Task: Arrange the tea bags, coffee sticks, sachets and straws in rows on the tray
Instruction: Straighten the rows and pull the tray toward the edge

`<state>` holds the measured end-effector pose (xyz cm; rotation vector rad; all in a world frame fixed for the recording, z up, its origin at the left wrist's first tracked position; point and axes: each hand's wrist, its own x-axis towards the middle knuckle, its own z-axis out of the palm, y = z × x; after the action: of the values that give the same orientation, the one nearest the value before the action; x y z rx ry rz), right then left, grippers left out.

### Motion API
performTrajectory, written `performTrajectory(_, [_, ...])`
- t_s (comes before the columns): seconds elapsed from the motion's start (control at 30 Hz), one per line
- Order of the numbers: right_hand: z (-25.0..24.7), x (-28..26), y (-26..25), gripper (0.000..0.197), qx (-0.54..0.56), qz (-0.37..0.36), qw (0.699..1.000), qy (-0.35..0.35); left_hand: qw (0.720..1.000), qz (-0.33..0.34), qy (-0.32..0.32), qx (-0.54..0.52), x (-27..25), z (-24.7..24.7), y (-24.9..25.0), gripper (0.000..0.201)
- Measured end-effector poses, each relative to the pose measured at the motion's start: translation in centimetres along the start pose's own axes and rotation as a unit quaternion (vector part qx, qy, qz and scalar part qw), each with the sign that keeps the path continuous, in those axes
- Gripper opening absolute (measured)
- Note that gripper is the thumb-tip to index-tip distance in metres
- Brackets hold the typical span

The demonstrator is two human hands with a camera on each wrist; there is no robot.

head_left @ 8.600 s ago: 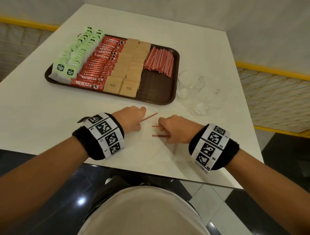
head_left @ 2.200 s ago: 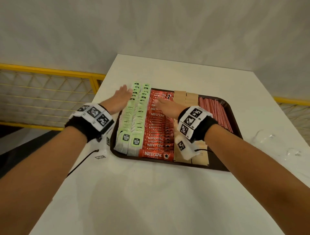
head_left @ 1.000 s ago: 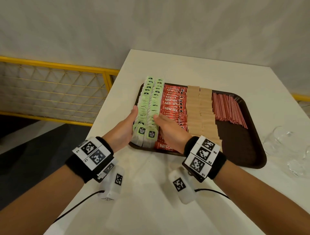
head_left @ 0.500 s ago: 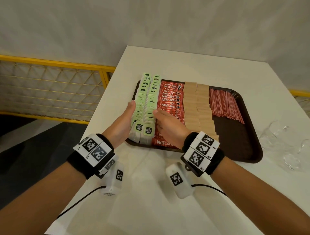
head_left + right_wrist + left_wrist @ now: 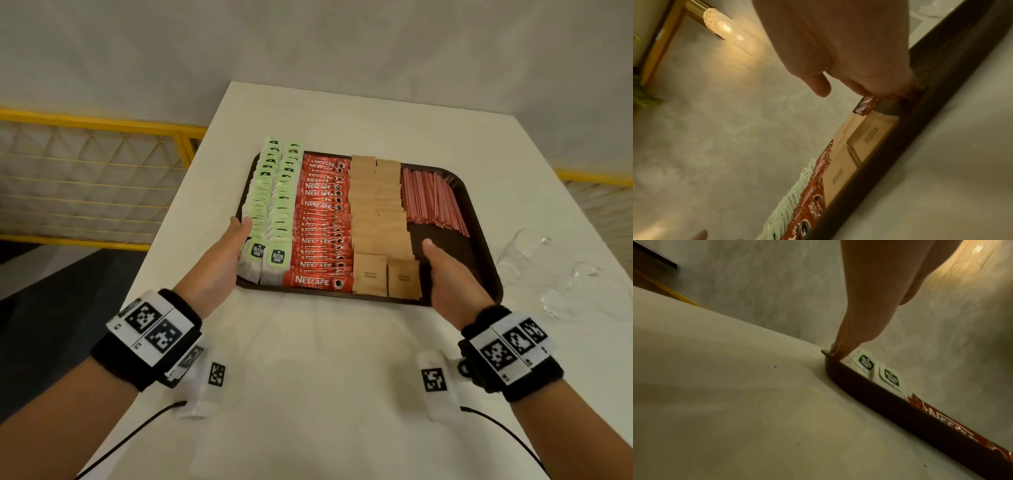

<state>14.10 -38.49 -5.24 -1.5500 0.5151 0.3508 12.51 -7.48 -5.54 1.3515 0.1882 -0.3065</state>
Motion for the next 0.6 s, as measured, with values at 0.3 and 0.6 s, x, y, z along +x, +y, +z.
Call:
performTrajectory(0.3, [0.7,0.1,0.9,0.053,0.038,-0.002,0.999,-0.037,0.999,0.031,0.034,0.004,-0.2,1.3,-0.7,0.047])
performTrajectory(0.6, [0.2,0.2,0.9,0.061,0.002,-0.002,0.999,-0.053,0.998,0.009,0.057,0.028,-0.2,0.8,-0.8,0.057])
